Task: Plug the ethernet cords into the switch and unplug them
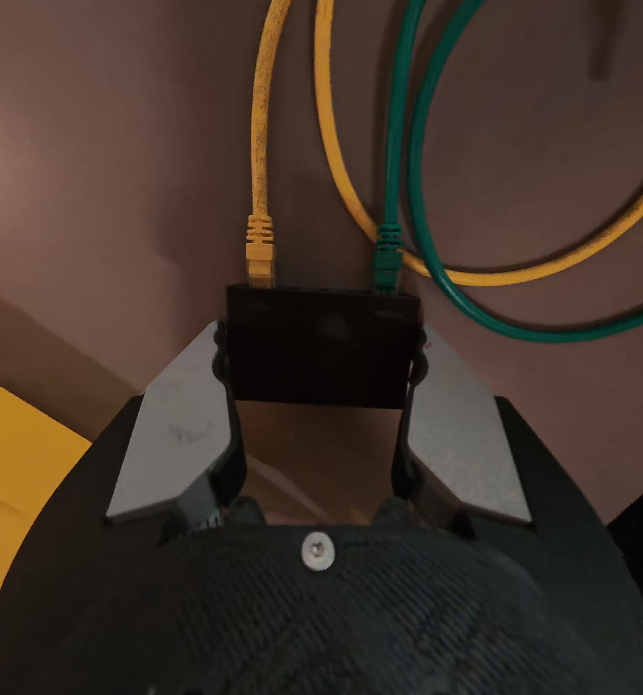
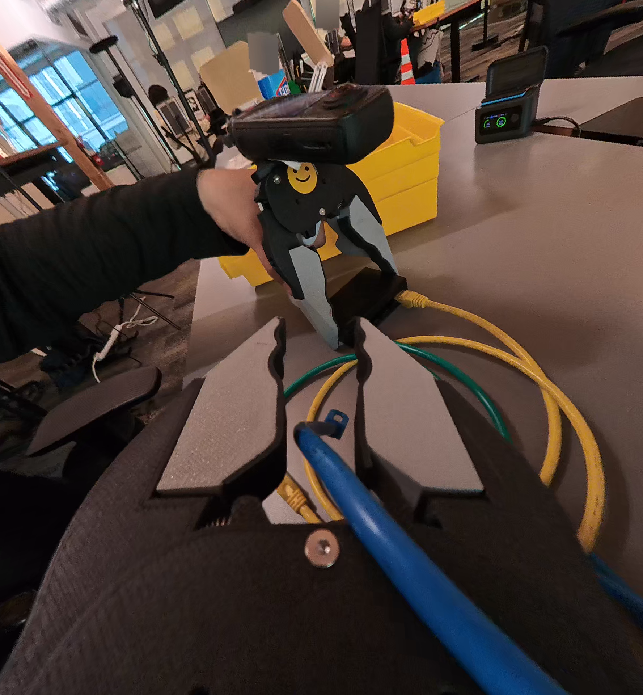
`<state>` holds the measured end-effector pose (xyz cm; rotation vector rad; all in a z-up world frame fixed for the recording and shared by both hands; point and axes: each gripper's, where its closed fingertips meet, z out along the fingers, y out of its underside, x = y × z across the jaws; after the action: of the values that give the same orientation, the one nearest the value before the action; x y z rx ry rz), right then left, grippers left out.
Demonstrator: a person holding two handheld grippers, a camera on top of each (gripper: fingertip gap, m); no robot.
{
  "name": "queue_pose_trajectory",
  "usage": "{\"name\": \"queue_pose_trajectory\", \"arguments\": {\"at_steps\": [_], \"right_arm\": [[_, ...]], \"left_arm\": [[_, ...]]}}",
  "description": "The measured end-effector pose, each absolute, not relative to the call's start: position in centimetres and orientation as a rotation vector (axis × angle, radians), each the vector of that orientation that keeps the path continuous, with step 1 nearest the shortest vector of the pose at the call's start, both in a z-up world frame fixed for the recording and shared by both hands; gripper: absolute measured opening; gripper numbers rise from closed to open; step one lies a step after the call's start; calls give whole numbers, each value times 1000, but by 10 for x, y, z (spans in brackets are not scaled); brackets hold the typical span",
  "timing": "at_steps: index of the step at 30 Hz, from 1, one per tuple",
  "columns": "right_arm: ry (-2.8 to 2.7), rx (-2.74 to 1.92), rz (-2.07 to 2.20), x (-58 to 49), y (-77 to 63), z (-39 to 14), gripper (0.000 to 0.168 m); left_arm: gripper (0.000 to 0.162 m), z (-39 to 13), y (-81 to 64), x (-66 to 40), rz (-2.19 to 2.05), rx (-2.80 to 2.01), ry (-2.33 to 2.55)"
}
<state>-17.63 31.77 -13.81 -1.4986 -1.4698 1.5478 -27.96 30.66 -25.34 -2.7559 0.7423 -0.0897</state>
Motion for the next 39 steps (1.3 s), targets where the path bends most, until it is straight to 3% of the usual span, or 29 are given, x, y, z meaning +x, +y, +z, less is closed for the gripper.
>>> {"name": "queue_pose_trajectory", "arguments": {"at_steps": [4,7,10,24,33,35,39], "right_arm": [[-1475,-1506,1630,-177,310,-136,33],[-1500,-1478,1634,-178,304,-135,33],[-1520,-1378,1576,-178,299,-128,35],[-1431,-1012,1219,-184,299,-101,30],[-1445,-993,1291,-191,301,-106,31],[-1418,-990,1310,-192,301,-103,48],[-1443,-947,1324,-194,295,-104,43]], "left_arm": [[97,-229,314,-279,469,-2482,1003],[97,-177,333,-274,1028,-1930,1124],[97,-135,333,-258,1286,-1485,1124],[97,-100,317,-189,1325,-1052,1128],[96,-102,317,-180,1325,-997,1174],[93,-105,316,-178,1313,-990,1183],[93,-109,320,-182,1300,-1018,1176]]}}
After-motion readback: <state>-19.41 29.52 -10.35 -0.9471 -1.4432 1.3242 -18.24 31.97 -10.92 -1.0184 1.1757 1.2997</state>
